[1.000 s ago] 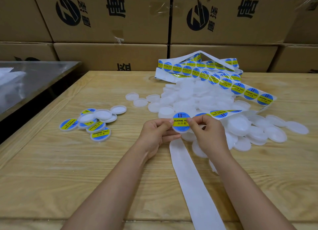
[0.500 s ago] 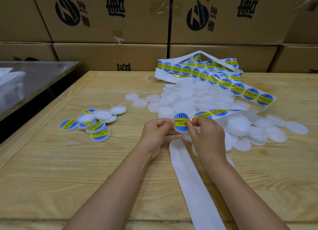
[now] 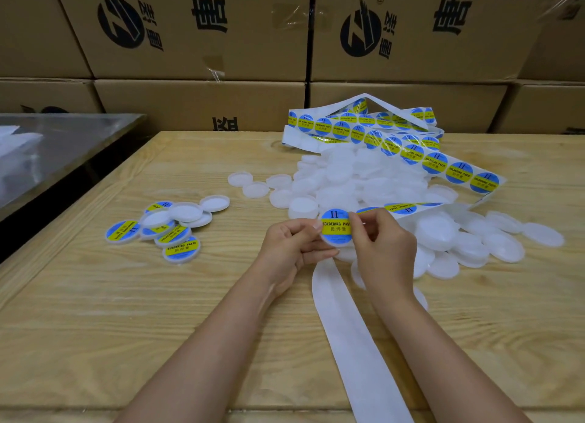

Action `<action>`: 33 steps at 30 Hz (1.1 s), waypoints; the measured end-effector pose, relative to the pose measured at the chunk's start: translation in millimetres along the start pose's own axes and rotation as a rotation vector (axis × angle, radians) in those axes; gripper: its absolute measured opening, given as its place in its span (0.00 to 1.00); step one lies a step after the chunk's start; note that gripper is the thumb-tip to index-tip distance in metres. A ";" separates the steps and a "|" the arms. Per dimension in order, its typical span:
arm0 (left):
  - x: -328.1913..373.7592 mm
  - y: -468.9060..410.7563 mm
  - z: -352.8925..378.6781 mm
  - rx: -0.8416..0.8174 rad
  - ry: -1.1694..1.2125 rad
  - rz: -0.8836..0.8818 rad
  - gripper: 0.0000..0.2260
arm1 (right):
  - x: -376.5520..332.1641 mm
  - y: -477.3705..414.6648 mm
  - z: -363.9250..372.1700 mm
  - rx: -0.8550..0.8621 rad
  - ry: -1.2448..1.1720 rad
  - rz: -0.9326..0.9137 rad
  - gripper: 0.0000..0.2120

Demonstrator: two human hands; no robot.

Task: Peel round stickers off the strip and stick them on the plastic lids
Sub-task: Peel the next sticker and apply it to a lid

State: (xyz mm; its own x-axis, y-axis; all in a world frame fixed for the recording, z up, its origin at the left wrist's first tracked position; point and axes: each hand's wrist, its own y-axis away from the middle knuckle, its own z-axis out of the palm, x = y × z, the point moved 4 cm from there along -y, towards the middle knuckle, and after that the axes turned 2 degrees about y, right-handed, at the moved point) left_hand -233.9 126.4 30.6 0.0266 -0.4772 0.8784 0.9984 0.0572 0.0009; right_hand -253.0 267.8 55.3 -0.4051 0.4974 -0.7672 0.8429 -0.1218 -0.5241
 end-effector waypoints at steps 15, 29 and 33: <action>-0.1 1.0 -1.7 -0.020 -0.048 0.058 0.08 | 4.5 5.0 18.2 -0.130 -0.153 0.165 0.17; 4.0 1.7 0.4 0.036 0.115 -0.022 0.08 | -5.1 6.7 12.3 -0.143 -0.208 -0.039 0.06; 3.0 1.6 6.2 0.058 0.084 0.017 0.07 | -3.2 4.1 7.1 -0.028 -0.171 -0.041 0.08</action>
State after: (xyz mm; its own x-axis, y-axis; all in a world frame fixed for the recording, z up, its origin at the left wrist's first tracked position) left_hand -232.5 130.5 36.2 0.0499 -0.5478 0.8351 0.9932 0.1150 0.0161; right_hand -250.8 259.6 53.0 -0.4917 0.3479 -0.7982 0.8330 -0.0789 -0.5476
